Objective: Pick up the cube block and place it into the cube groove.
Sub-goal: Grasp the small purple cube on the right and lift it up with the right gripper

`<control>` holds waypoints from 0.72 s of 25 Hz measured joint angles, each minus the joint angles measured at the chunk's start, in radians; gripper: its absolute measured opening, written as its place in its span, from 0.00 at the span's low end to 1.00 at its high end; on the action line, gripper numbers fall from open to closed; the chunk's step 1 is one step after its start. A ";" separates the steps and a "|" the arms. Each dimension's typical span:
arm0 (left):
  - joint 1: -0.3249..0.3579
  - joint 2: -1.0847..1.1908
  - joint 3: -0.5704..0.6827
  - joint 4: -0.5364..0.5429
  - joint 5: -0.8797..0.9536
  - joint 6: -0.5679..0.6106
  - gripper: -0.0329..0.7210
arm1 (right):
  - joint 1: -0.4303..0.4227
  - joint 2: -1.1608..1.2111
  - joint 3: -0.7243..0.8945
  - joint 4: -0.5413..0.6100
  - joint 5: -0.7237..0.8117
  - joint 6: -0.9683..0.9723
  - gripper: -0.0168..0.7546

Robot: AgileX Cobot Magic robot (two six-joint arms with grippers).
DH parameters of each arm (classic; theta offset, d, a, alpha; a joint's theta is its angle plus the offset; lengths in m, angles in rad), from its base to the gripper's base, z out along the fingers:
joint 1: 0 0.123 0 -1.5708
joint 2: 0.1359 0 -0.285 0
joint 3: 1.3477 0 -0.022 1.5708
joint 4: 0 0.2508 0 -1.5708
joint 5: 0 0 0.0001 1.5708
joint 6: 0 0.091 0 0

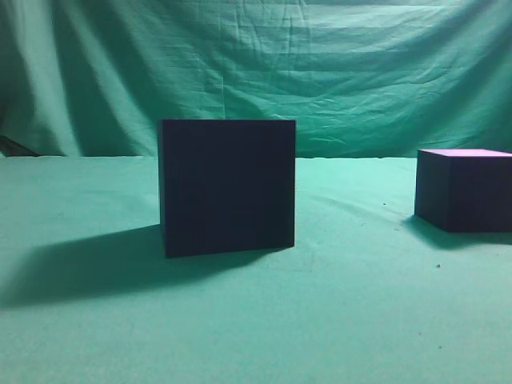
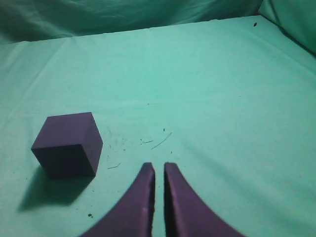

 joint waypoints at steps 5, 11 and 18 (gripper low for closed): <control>0.000 0.000 0.000 0.000 0.000 0.000 0.04 | 0.000 0.000 0.000 0.000 0.000 0.000 0.02; 0.000 0.000 0.000 0.000 0.000 0.000 0.04 | 0.000 0.000 0.000 0.000 0.000 0.000 0.02; 0.000 0.000 0.000 0.000 0.000 0.000 0.04 | 0.000 0.000 0.000 0.000 0.000 0.000 0.02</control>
